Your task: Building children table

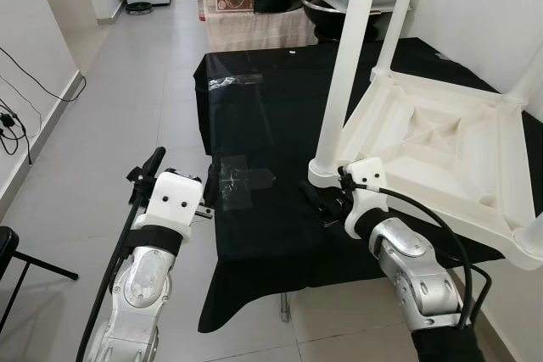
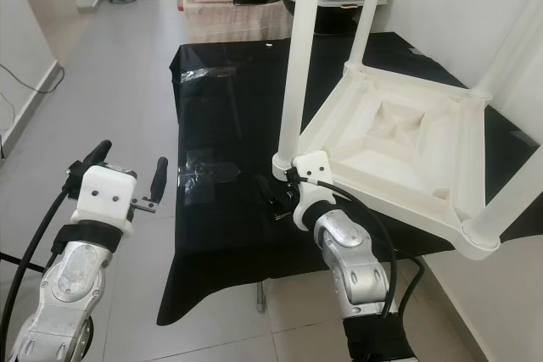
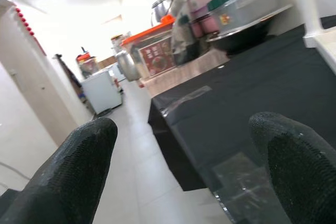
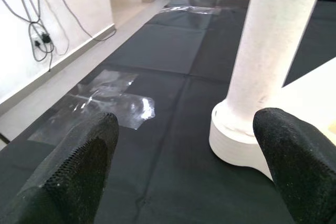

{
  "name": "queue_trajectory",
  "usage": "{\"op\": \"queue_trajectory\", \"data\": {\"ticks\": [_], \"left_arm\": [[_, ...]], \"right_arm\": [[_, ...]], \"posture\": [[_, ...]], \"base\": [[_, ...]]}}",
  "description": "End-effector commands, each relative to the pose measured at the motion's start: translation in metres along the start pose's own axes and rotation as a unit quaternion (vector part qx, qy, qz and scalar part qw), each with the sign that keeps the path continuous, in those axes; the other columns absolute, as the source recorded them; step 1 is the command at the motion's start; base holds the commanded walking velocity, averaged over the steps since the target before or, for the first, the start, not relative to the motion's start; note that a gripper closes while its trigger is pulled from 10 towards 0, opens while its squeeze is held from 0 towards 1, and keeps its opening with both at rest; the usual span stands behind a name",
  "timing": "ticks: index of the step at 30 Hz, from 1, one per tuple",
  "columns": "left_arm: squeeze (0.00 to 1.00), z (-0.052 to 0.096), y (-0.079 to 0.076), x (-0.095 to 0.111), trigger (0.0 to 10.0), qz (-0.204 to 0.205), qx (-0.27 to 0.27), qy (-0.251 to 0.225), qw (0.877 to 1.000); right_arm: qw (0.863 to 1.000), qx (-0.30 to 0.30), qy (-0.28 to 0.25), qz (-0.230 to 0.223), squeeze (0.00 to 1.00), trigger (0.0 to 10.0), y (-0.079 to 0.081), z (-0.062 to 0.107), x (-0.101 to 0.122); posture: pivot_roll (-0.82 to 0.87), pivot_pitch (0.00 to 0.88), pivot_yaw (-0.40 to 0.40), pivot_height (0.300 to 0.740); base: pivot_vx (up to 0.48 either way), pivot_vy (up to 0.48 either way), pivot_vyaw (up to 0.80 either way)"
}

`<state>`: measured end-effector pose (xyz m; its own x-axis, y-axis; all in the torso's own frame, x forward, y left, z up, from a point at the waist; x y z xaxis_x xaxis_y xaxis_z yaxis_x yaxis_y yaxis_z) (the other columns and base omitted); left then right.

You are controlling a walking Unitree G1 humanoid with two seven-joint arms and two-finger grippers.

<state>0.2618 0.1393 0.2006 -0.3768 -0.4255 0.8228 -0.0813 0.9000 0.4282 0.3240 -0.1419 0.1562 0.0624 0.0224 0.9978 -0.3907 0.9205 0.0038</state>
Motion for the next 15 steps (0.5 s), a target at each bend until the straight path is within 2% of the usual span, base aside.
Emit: {"op": "queue_trajectory", "data": {"ticks": [1, 2, 3, 4, 5, 6, 7, 8, 9, 11, 12, 13, 15], "left_arm": [[0.00, 0.002, -0.006, -0.003, 10.0, 0.016, -0.020, 0.012, 1.000], [0.00, 0.002, -0.006, -0.003, 10.0, 0.016, -0.020, 0.012, 1.000], [0.00, 0.005, -0.012, -0.007, 10.0, 0.041, -0.047, 0.028, 0.998], [0.00, 0.010, -0.023, -0.013, 10.0, 0.093, -0.088, 0.058, 0.990], [0.00, 0.010, -0.023, -0.013, 10.0, 0.093, -0.088, 0.058, 0.990], [0.00, 0.018, -0.035, -0.018, 10.0, 0.149, -0.132, 0.087, 0.976], [0.00, 0.028, -0.049, -0.021, 10.0, 0.197, -0.187, 0.112, 0.956], [0.00, 0.028, -0.049, -0.021, 10.0, 0.197, -0.187, 0.112, 0.956], [0.00, 0.037, -0.059, -0.019, 10.0, 0.216, -0.233, 0.116, 0.941], [0.00, 0.037, -0.059, -0.019, 10.0, 0.216, -0.233, 0.116, 0.941], [0.00, 0.047, -0.065, -0.015, 10.0, 0.235, -0.285, 0.118, 0.922], [0.00, 0.047, -0.065, -0.015, 10.0, 0.235, -0.285, 0.118, 0.922], [0.00, 0.064, -0.068, -0.012, 10.0, 0.227, -0.351, 0.120, 0.900]], "right_arm": [[1.000, 0.012, 0.007, 0.019, 0.00, 10.0, 0.002, -0.002, -0.001], [1.000, 0.012, 0.007, 0.019, 0.00, 10.0, 0.002, -0.002, -0.001], [0.999, 0.020, 0.020, 0.032, 0.00, 10.0, 0.002, -0.004, -0.003], [0.997, 0.029, 0.048, 0.053, 0.00, 10.0, 0.000, -0.007, -0.007], [0.997, 0.029, 0.048, 0.053, 0.00, 10.0, 0.000, -0.007, -0.007], [0.993, 0.042, 0.074, 0.080, 0.00, 10.0, -0.001, -0.011, -0.009], [0.987, 0.060, 0.106, 0.102, 0.00, 10.0, -0.003, -0.016, -0.011], [0.987, 0.060, 0.106, 0.102, 0.00, 10.0, -0.003, -0.016, -0.011], [0.982, 0.068, 0.128, 0.118, 0.00, 10.0, -0.005, -0.020, -0.012], [0.982, 0.068, 0.128, 0.118, 0.00, 10.0, -0.005, -0.020, -0.012], [0.978, 0.068, 0.152, 0.128, 0.00, 10.0, -0.011, -0.026, -0.011], [0.978, 0.068, 0.152, 0.128, 0.00, 10.0, -0.011, -0.026, -0.011], [0.972, 0.067, 0.189, 0.121, 0.00, 10.0, -0.020, -0.036, -0.004]], "posture": [[-0.03, 0.074, -0.037, 0.740], [-0.03, 0.074, -0.037, 0.740], [-0.03, 0.074, -0.036, 0.740], [-0.03, 0.077, -0.032, 0.740], [-0.03, 0.077, -0.032, 0.740], [-0.03, 0.081, -0.031, 0.740], [-0.03, 0.085, -0.031, 0.740], [-0.03, 0.085, -0.031, 0.740], [-0.03, 0.089, -0.033, 0.740], [-0.03, 0.089, -0.033, 0.740], [-0.02, 0.096, -0.036, 0.740], [-0.02, 0.096, -0.036, 0.740], [0.01, 0.119, -0.046, 0.740]], "base": [[0.000, 0.000, 0.00], [0.000, 0.000, 0.00], [0.000, 0.000, 0.00], [0.000, 0.000, 0.00], [0.000, 0.000, 0.00], [0.000, 0.000, 0.00], [0.000, 0.000, 0.00], [0.000, 0.000, 0.00], [0.000, 0.000, 0.00], [0.000, 0.000, 0.00], [0.000, 0.000, 0.00], [0.000, 0.000, 0.00], [0.000, 0.000, 0.00]]}}
Point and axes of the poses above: a point about 5 cm out from each wrist's last joint towards the gripper, its own z axis pointing back from the gripper into the wrist, its own x axis along the axis of the wrist's last joint, y = z × x, the point moved 1 cm from there along -z, pointing out of the wrist towards the gripper, and after that the axes turned 6 degrees about -z, right-handed, at the moved point
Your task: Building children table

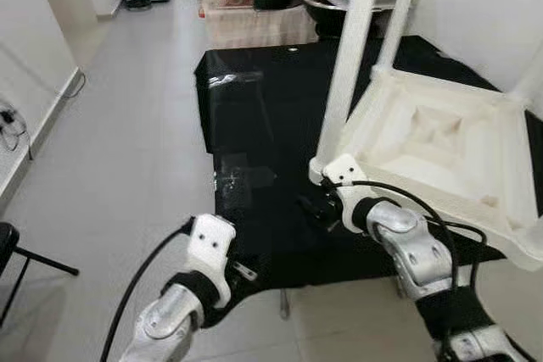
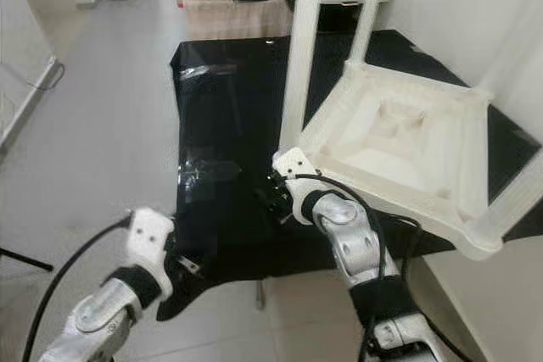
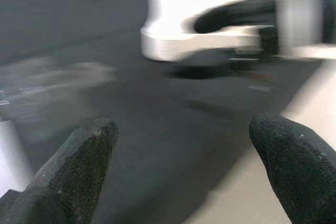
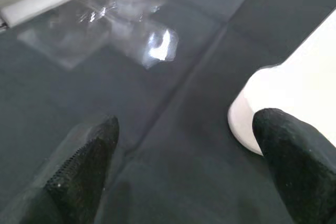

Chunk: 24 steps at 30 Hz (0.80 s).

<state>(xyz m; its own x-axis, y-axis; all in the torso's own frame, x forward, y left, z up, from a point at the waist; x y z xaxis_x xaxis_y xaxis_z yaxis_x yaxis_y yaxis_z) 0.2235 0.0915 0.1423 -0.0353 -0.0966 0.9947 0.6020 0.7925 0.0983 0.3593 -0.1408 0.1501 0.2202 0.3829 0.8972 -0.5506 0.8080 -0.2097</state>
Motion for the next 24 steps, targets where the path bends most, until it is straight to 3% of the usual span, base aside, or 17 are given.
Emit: {"op": "queue_trajectory", "data": {"ticks": [1, 5, 8, 11, 14, 17, 24], "left_arm": [[0.00, 0.008, -0.009, -0.004, 10.0, 0.003, -0.042, 0.016, 0.999], [0.00, 0.018, -0.013, -0.010, 10.0, -0.020, -0.047, 0.034, 0.998], [0.00, 0.024, -0.016, -0.003, 10.0, -0.027, -0.024, 0.018, 0.999], [0.00, 0.026, -0.014, 0.001, 10.0, -0.030, -0.009, 0.010, 0.999], [0.00, 0.027, -0.015, 0.002, 10.0, -0.030, -0.006, 0.010, 0.999], [0.00, 0.033, -0.017, 0.004, 10.0, -0.028, -0.013, 0.014, 0.999], [0.00, 0.037, -0.019, 0.004, 10.0, -0.027, -0.013, 0.019, 0.999]], "right_arm": [[1.000, 0.002, 0.031, -0.007, 0.00, 10.0, -0.008, -0.002, -0.001], [0.999, -0.002, 0.053, 0.003, 0.00, 10.0, -0.023, -0.005, 0.009], [0.998, -0.042, 0.042, -0.003, 0.00, 10.0, -0.053, -0.001, 0.029], [0.998, -0.058, 0.033, -0.014, 0.00, 10.0, -0.066, 0.004, 0.037], [0.997, -0.062, 0.040, -0.017, 0.00, 10.0, -0.071, 0.006, 0.036], [0.994, -0.060, 0.085, -0.020, 0.00, 10.0, -0.078, 0.009, 0.027], [0.992, -0.033, 0.118, -0.014, 0.00, 10.0, -0.077, 0.008, 0.023]], "posture": [[0.01, 0.119, -0.046, 0.740], [0.01, 0.144, -0.053, 0.740], [0.02, 0.178, -0.068, 0.740], [0.03, 0.192, -0.068, 0.740], [0.03, 0.201, -0.068, 0.740], [0.03, 0.216, -0.063, 0.740], [0.03, 0.225, -0.061, 0.740]], "base": [[0.000, 0.000, 0.00], [0.000, 0.000, 0.00], [0.000, 0.000, 0.00], [0.000, 0.000, 0.00], [0.000, 0.000, 0.00], [0.000, 0.000, 0.00], [0.000, 0.000, 0.00]]}}
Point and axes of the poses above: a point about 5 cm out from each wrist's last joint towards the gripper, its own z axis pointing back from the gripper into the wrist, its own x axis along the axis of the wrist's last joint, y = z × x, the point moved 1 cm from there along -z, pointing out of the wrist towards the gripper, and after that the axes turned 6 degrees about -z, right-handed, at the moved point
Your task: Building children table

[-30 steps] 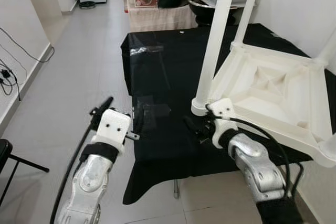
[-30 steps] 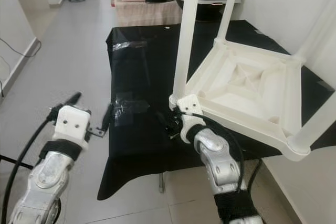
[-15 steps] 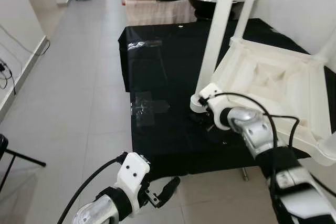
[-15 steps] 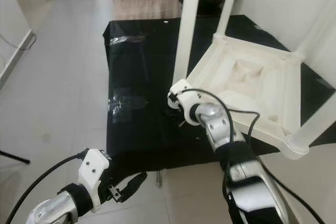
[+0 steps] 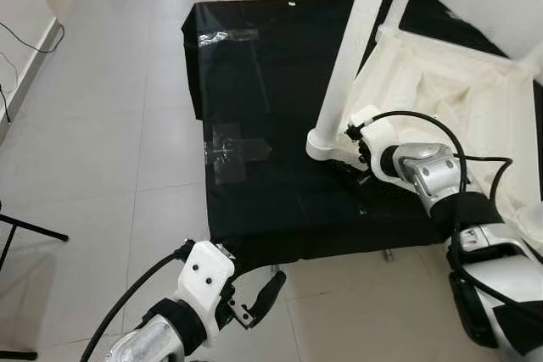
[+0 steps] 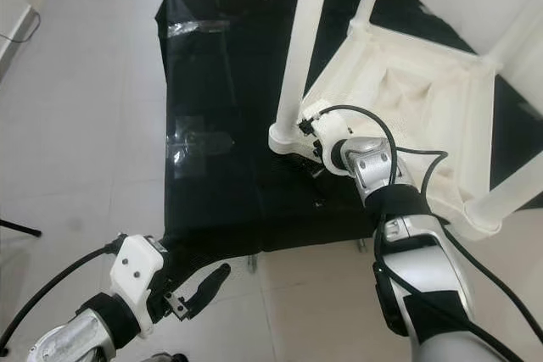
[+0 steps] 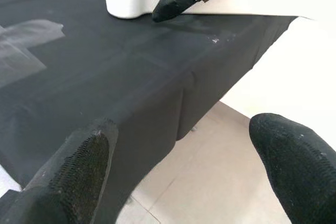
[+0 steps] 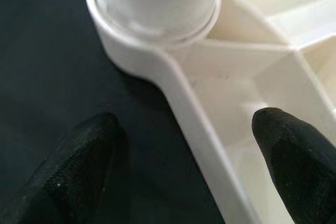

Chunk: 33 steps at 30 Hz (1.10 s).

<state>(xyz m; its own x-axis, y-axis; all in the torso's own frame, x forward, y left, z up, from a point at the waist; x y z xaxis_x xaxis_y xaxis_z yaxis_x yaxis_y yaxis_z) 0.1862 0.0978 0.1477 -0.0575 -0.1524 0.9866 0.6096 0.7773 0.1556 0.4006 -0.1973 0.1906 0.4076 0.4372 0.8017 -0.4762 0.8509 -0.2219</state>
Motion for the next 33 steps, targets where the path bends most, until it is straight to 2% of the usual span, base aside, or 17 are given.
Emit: {"op": "queue_trajectory", "data": {"ticks": [1, 7, 8, 9, 14, 18, 22, 23, 25, 26, 27, 28, 30, 32, 33], "left_arm": [[0.00, 0.003, -0.002, -0.002, 10.0, 0.002, -0.007, 0.010, 1.000], [0.00, 0.003, -0.003, -0.002, 10.0, 0.002, -0.004, 0.013, 1.000], [0.00, 0.003, -0.004, -0.002, 10.0, 0.002, -0.004, 0.013, 1.000], [0.00, 0.003, -0.004, -0.002, 10.0, 0.001, -0.003, 0.013, 1.000], [0.00, 0.003, -0.004, -0.002, 10.0, 0.002, 0.000, 0.014, 1.000], [0.00, 0.003, -0.005, -0.002, 10.0, 0.004, 0.003, 0.014, 1.000], [0.00, 0.003, -0.005, -0.002, 10.0, 0.005, 0.004, 0.014, 1.000], [0.00, 0.003, -0.005, -0.002, 10.0, 0.005, 0.004, 0.014, 1.000], [0.00, 0.003, -0.004, -0.002, 10.0, 0.006, 0.005, 0.014, 1.000], [0.00, 0.003, -0.004, -0.002, 10.0, 0.006, 0.006, 0.014, 1.000], [0.00, 0.003, -0.004, -0.002, 10.0, 0.006, 0.006, 0.014, 1.000], [0.00, 0.003, -0.004, -0.002, 10.0, 0.006, 0.006, 0.014, 1.000], [0.00, 0.003, -0.003, -0.002, 10.0, 0.006, 0.006, 0.014, 1.000], [0.00, 0.003, -0.002, -0.002, 10.0, 0.005, 0.007, 0.015, 1.000], [0.00, 0.003, -0.002, -0.002, 10.0, 0.005, 0.007, 0.015, 1.000]], "right_arm": [[1.000, 0.007, 0.010, 0.002, 0.00, 10.0, 0.000, 0.000, -0.001], [1.000, 0.019, 0.014, 0.011, 0.00, 10.0, 0.011, -0.011, -0.001], [0.999, 0.029, 0.011, 0.018, 0.00, 2.8, 0.017, -0.014, 0.000], [0.999, 0.036, 0.005, 0.024, 0.00, 0.0, 0.021, -0.016, 0.002], [0.997, 0.062, -0.015, 0.043, 0.00, 0.0, 0.029, -0.018, 0.010], [0.986, 0.121, -0.043, 0.109, 0.00, 0.0, 0.043, -0.018, 0.021], [0.977, 0.147, -0.062, 0.138, 0.00, 0.0, 0.051, -0.017, 0.024], [0.974, 0.158, -0.070, 0.150, 0.00, 0.0, 0.054, -0.016, 0.025], [0.958, 0.193, -0.114, 0.182, 0.00, 0.0, 0.066, -0.013, 0.032], [0.951, 0.206, -0.134, 0.187, 0.00, 0.0, 0.071, -0.012, 0.035], [0.951, 0.206, -0.134, 0.187, 0.00, 0.0, 0.071, -0.012, 0.035], [0.944, 0.219, -0.158, 0.191, 0.00, 0.0, 0.077, -0.010, 0.039], [0.940, 0.226, -0.171, 0.192, 0.00, 0.0, 0.080, -0.009, 0.041], [0.923, 0.247, -0.206, 0.213, 0.00, 0.0, 0.091, -0.006, 0.046], [0.923, 0.247, -0.206, 0.213, 0.00, 0.0, 0.091, -0.006, 0.046]], "posture": [[0.03, 0.225, -0.061, 0.740], [0.03, 0.220, -0.064, 0.740], [0.04, 0.217, -0.066, 0.740], [0.04, 0.215, -0.068, 0.740], [0.04, 0.211, -0.074, 0.740], [0.04, 0.210, -0.081, 0.740], [0.03, 0.215, -0.085, 0.740], [0.03, 0.215, -0.085, 0.740], [0.03, 0.217, -0.087, 0.740], [0.03, 0.219, -0.086, 0.740], [0.03, 0.219, -0.086, 0.740], [0.03, 0.219, -0.085, 0.740], [0.03, 0.219, -0.085, 0.740], [0.03, 0.219, -0.083, 0.740], [0.03, 0.219, -0.083, 0.740]], "base": [[0.000, 0.000, 0.00], [0.000, 0.000, 0.00], [0.000, 0.000, 0.00], [0.000, 0.000, 0.00], [0.000, 0.000, 0.00], [0.000, 0.000, 0.00], [0.000, 0.000, 0.00], [0.000, 0.000, 0.00], [0.000, 0.000, 0.00], [0.000, 0.000, 0.00], [0.000, 0.000, 0.00], [0.000, 0.000, 0.00], [0.000, 0.000, 0.00], [0.000, 0.000, 0.00], [0.000, 0.000, 0.00]]}}
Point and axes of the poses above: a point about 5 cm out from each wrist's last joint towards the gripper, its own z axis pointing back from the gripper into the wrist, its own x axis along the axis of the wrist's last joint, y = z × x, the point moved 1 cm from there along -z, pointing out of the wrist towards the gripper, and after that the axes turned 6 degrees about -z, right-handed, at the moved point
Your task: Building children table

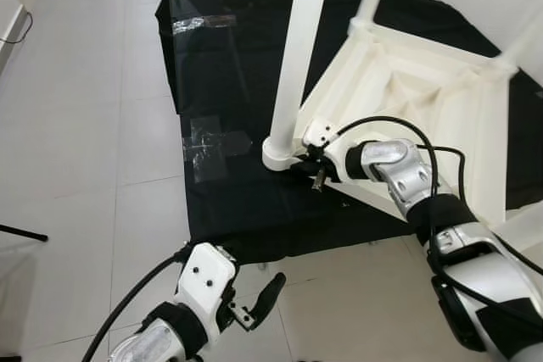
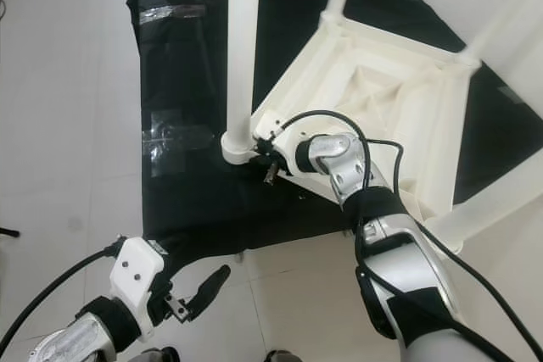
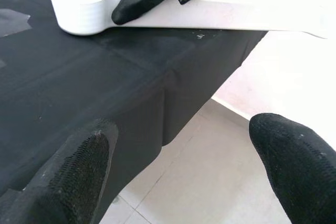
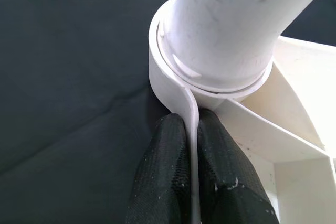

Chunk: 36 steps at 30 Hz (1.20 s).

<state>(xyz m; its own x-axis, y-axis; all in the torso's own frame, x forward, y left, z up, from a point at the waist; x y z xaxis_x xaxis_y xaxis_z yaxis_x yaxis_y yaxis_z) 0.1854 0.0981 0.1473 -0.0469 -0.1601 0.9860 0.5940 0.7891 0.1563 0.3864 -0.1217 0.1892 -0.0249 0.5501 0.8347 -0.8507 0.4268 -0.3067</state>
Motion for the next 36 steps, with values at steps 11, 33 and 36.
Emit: {"op": "queue_trajectory", "data": {"ticks": [11, 33, 36], "left_arm": [[0.00, 0.001, 0.000, -0.003, 10.0, 0.001, -0.004, 0.010, 1.000], [0.00, 0.000, 0.000, -0.001, 10.0, 0.002, -0.001, 0.008, 1.000], [0.00, -0.001, 0.000, -0.001, 10.0, 0.002, 0.000, 0.008, 1.000]], "right_arm": [[0.966, 0.096, -0.180, 0.160, 0.00, 0.0, 0.049, -0.012, 0.056], [0.920, 0.161, -0.252, 0.253, 0.00, 10.0, 0.108, -0.035, 0.087], [0.922, 0.121, -0.238, 0.281, 0.00, 10.0, 0.104, -0.038, 0.083]], "posture": [[0.03, 0.214, -0.082, 0.740], [0.03, 0.218, -0.087, 0.740], [0.03, 0.218, -0.087, 0.740]], "base": [[0.000, 0.000, 0.00], [0.000, 0.000, 0.00], [0.000, 0.000, 0.00]]}}
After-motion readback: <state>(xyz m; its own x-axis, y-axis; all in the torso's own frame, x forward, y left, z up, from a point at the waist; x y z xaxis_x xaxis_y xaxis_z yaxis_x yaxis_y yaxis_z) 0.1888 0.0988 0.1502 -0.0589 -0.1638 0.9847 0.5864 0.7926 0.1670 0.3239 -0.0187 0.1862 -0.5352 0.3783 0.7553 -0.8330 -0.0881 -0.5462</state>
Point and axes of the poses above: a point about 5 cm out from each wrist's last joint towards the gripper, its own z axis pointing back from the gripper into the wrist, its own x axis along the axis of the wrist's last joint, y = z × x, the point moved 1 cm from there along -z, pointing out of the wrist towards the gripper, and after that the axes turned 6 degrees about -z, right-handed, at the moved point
